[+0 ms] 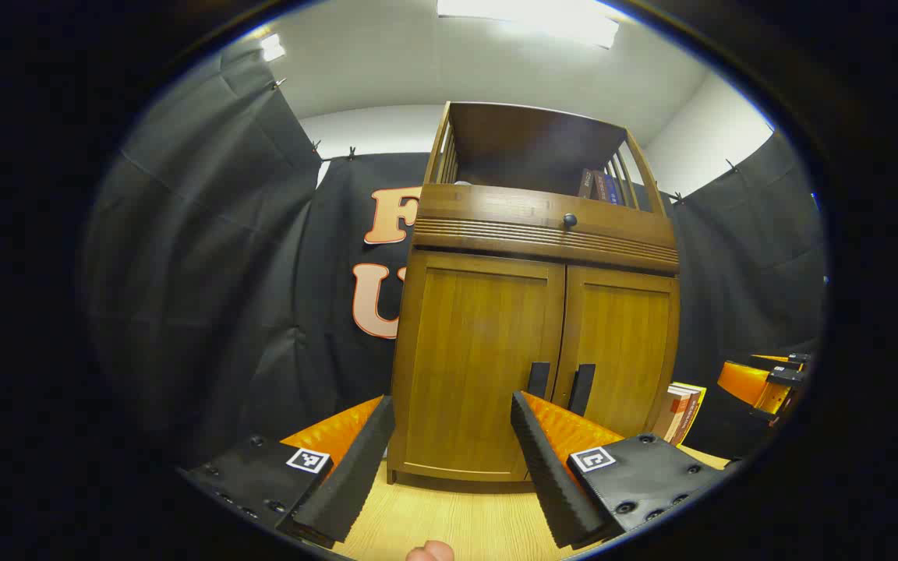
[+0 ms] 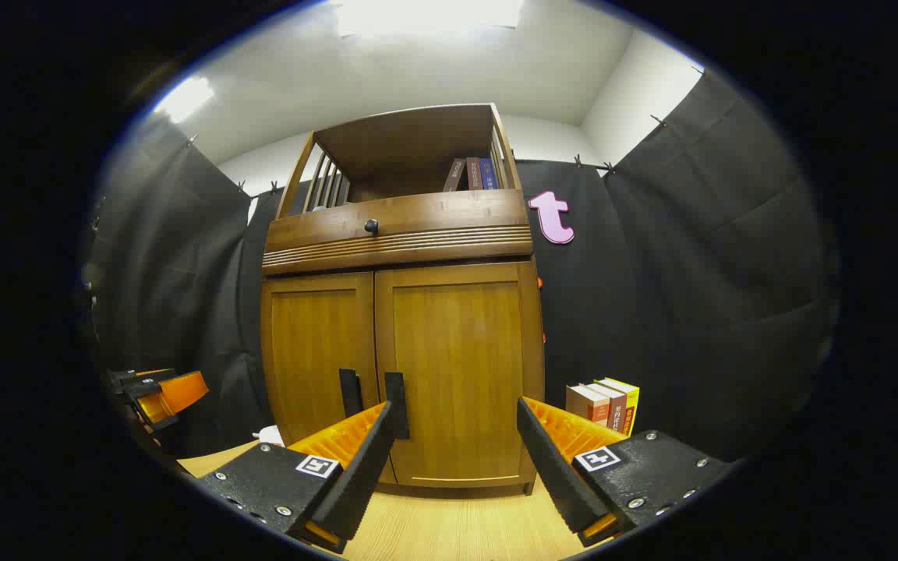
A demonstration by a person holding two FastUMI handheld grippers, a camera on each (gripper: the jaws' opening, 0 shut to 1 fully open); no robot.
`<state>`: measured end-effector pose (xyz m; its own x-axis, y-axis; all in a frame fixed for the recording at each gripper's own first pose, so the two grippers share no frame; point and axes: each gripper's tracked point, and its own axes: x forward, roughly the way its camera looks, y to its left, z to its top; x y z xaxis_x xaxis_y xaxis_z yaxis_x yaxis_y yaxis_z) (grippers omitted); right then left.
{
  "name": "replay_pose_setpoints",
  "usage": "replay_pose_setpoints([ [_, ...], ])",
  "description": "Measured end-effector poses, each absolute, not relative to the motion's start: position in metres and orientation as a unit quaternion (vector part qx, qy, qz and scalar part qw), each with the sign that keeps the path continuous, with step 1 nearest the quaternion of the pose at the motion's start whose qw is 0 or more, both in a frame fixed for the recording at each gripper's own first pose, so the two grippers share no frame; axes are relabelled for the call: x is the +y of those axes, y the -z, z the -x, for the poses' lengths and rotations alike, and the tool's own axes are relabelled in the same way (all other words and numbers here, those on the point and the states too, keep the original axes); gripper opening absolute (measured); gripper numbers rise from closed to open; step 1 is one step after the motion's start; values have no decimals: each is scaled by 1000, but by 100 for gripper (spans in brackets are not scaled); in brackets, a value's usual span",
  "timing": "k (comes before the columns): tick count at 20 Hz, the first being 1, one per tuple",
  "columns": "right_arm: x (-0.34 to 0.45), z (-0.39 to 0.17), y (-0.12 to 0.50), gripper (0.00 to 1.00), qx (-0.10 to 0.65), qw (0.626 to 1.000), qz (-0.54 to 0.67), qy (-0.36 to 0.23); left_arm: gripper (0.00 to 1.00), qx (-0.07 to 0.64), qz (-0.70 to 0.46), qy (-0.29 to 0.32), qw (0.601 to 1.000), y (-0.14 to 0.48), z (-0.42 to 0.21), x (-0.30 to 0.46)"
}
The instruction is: Open the right door of the double-door shoe cabinet with the right hand, and open the left door with the left hand.
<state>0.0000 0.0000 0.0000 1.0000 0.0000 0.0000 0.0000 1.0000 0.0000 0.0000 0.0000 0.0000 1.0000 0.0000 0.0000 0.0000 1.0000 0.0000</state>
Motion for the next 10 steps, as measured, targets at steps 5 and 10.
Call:
replay_pose_setpoints([
  [5,4,-8,7,100,4,1000,-7,-4,96,0,21,17,1000,0,1,-7],
  [10,0,-12,9,100,1,1000,3,8,96,-10,-5,11,1000,-5,-7,0],
])
